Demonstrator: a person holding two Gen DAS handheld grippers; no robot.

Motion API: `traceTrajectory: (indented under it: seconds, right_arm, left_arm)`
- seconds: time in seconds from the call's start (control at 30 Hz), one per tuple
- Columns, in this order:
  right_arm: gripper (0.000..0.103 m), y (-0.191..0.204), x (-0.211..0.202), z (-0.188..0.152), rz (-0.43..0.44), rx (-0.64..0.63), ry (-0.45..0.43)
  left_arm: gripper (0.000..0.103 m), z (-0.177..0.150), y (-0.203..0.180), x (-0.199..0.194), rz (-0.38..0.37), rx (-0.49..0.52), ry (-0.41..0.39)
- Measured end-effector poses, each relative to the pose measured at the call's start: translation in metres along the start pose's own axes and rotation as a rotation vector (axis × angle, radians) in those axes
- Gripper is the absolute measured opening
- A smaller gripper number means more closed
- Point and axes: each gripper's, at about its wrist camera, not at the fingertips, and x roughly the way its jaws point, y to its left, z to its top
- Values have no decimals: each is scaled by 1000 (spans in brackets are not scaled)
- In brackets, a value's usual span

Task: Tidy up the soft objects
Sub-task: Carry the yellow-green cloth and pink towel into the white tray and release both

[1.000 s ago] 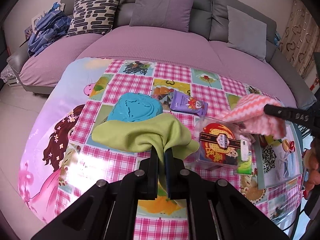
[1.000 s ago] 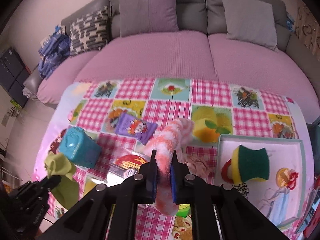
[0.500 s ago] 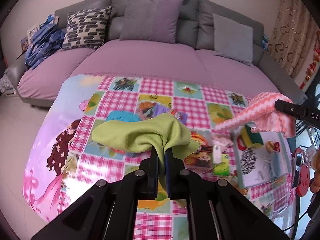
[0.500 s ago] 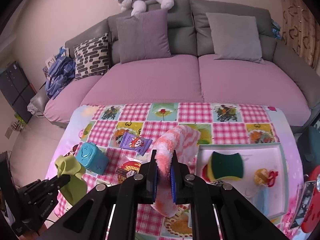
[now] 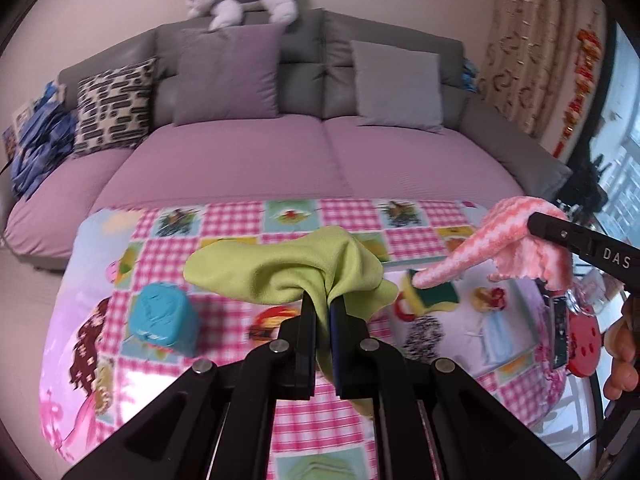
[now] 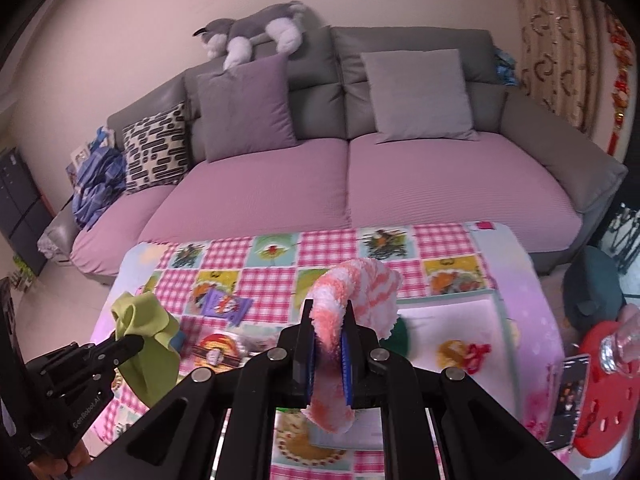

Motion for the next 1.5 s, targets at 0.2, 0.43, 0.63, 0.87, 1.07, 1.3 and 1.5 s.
traceTrajectory:
  seconds: [0.2,0.43,0.63,0.87,1.07,1.3,1.5]
  right_arm:
    - [11,-44,-12,-4,-53,51,-2]
    - [11,-86,-14,-15,-111,98,17]
    - [11,-112,-2,-26,-152,118,61]
    - [11,-125,31,-41,-157,132,131]
    - [11,-133,66,-50,-132,156,166]
    - [11,-142,106,-61,-113,185,208]
    - [11,-149,135,-70,-102,202,243]
  left_arm:
    - [6,0,-46,15,-54,58,17]
    - [6,-9,-93,38,-105,117,56]
    - [6,-21,-125,61,-143,174,100]
    - [6,-36,-148,92,-155,233,159]
    - [6,-43,-155,117,-164,243,187]
    - [6,-47,-158,146,-165,245,215]
    - [6,-53,-161,170,-160,254,249]
